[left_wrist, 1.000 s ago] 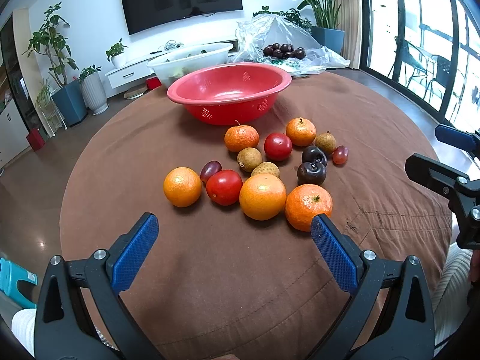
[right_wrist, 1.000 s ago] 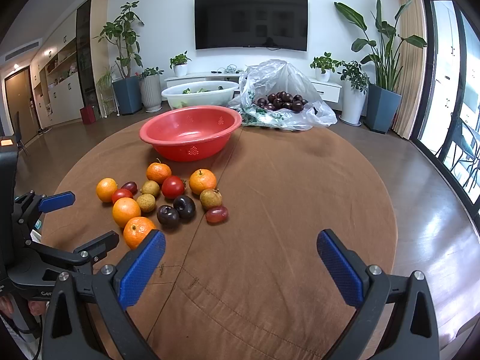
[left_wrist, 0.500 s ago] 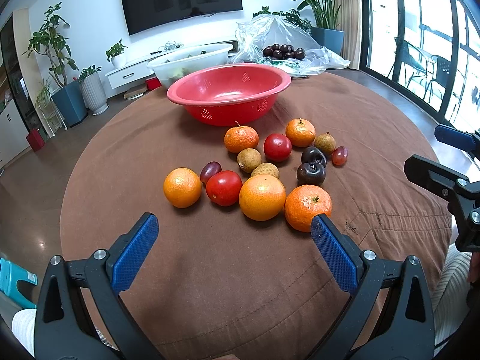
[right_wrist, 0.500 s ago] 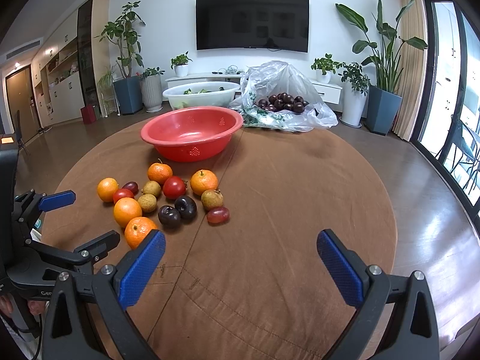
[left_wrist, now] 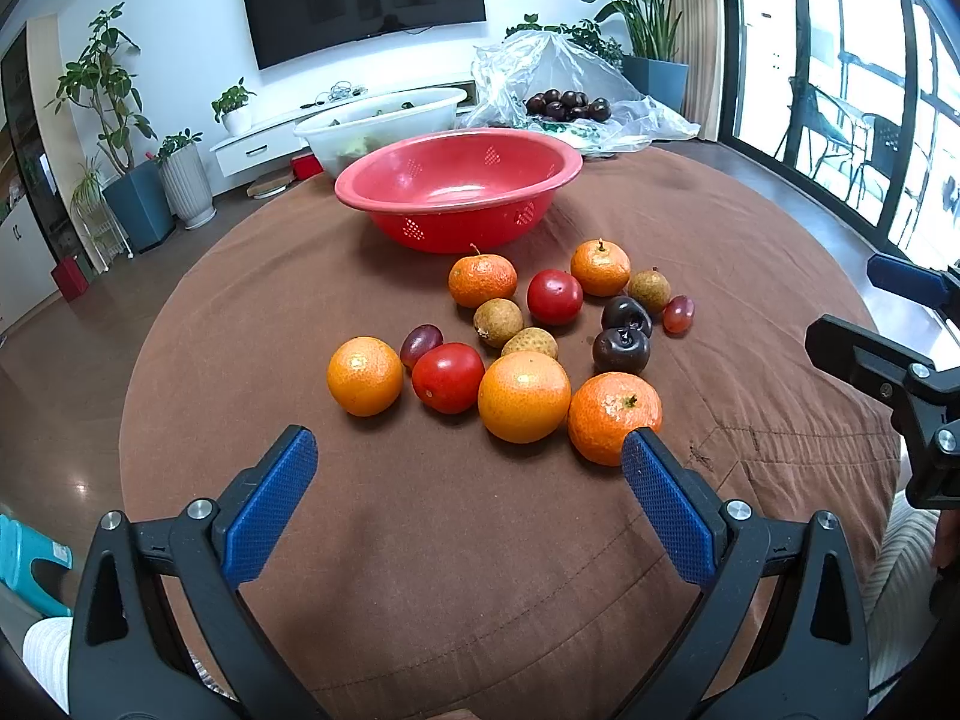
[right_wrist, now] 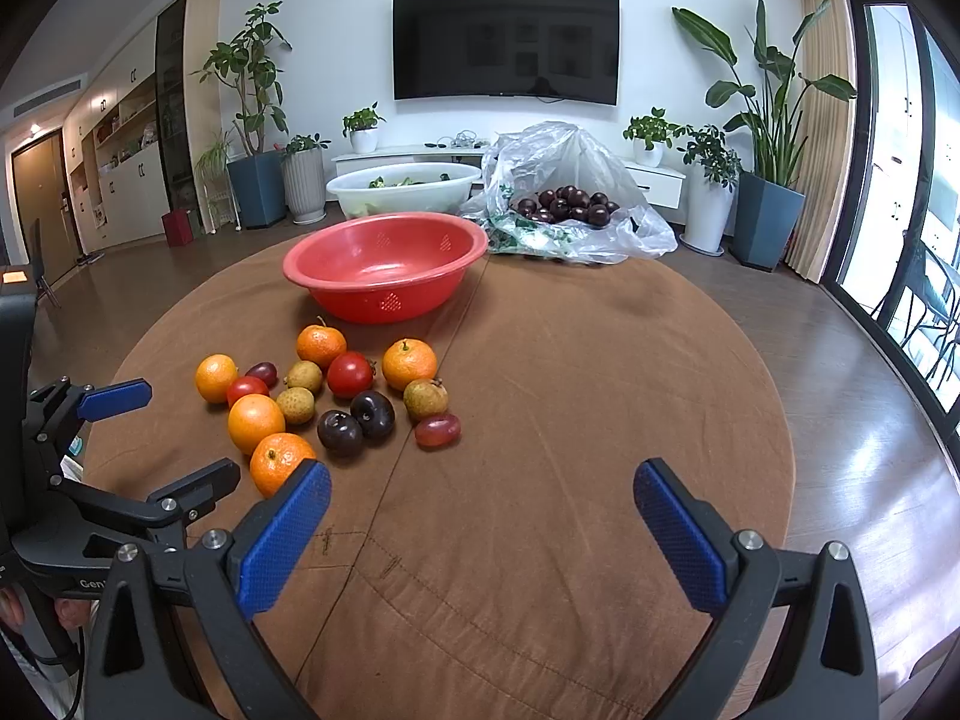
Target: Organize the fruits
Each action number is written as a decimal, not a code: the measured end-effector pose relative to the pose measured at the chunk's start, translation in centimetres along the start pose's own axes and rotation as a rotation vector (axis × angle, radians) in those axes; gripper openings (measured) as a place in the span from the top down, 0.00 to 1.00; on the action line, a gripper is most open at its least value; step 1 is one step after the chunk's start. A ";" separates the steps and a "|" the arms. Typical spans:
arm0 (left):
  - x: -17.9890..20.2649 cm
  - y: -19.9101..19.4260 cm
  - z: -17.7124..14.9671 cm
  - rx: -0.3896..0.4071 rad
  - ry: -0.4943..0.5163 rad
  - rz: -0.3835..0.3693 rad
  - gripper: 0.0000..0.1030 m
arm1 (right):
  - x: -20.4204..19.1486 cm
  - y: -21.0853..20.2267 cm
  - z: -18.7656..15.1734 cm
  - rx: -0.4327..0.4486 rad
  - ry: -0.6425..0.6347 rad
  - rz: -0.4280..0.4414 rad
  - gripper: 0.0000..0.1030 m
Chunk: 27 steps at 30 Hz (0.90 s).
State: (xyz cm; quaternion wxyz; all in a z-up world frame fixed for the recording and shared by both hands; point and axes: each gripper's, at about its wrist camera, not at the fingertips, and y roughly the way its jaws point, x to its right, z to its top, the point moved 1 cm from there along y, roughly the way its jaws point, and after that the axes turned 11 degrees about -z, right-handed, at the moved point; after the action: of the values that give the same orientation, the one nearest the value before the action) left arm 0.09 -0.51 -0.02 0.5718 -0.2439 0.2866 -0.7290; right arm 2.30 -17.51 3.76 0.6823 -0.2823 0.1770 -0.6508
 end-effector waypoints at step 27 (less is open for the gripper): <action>0.1 -0.2 0.1 0.002 -0.002 -0.003 0.00 | -0.1 -0.1 0.0 0.002 -0.001 -0.001 0.00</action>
State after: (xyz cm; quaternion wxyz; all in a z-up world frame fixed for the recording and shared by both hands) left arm 0.01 -0.57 0.22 0.5711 -0.2447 0.2849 -0.7300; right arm 2.25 -17.41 3.82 0.6825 -0.2820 0.1758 -0.6510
